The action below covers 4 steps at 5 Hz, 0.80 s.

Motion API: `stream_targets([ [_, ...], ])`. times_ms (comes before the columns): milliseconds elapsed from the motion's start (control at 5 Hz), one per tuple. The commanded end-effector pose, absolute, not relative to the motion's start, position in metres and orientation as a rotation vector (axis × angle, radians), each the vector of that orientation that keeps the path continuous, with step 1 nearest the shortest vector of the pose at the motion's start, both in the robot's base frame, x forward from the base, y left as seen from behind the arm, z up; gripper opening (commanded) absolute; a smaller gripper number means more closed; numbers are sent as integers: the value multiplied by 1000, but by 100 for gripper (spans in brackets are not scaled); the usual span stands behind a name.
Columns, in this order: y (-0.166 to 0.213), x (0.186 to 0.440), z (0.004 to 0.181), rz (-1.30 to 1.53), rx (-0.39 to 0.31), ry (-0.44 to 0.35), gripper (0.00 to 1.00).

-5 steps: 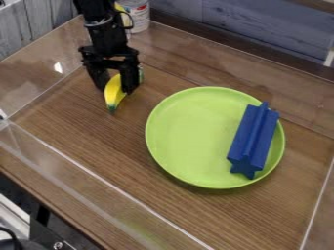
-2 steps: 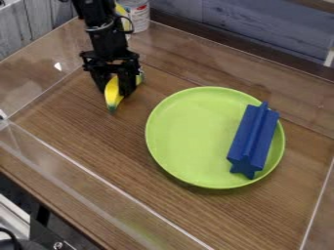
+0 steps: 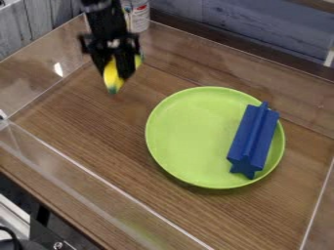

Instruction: Put the banana in the green plate

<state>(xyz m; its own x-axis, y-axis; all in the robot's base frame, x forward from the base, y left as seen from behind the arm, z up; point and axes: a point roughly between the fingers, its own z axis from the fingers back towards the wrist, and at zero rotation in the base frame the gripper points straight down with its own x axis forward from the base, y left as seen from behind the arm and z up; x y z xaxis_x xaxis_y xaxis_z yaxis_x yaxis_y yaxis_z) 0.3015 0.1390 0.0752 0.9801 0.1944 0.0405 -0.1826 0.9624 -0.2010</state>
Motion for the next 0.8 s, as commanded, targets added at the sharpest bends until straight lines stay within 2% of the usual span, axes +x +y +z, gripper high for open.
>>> stream_targets([
  [0, 114, 298, 123, 145, -199, -144, 0],
  [200, 86, 287, 139, 98, -223, -149, 0],
  [400, 55, 275, 145, 37, -237, -139, 0],
  [600, 25, 262, 143, -21, -245, -119, 0],
])
